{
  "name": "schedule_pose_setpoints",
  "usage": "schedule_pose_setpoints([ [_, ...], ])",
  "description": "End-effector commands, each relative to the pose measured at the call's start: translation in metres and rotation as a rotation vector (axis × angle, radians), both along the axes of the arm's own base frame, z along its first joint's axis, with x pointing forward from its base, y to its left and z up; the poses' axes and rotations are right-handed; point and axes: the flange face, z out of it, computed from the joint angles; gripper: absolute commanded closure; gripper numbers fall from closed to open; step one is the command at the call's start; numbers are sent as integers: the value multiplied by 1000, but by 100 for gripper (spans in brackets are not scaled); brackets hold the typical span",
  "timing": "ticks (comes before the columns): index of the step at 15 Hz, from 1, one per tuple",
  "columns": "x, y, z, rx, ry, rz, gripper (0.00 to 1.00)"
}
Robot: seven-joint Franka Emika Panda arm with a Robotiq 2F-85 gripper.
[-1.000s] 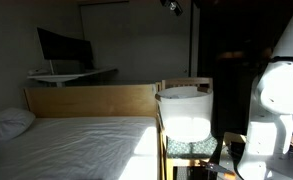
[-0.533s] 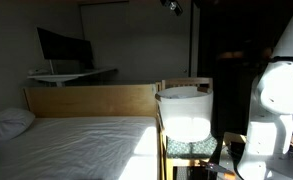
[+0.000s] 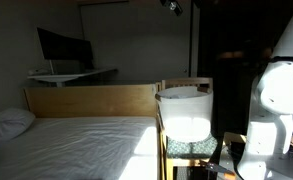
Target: Put the white and blue shirts in the laundry bag
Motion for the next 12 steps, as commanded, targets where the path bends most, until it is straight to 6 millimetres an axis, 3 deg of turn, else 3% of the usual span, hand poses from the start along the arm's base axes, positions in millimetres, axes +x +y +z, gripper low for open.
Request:
schedule_pose_setpoints([
  [1,0,0,1,0,1,0,0],
  [6,50,-8,-43,10,55,-14,0],
  [12,148,3,-133,-32,171,-21,0],
])
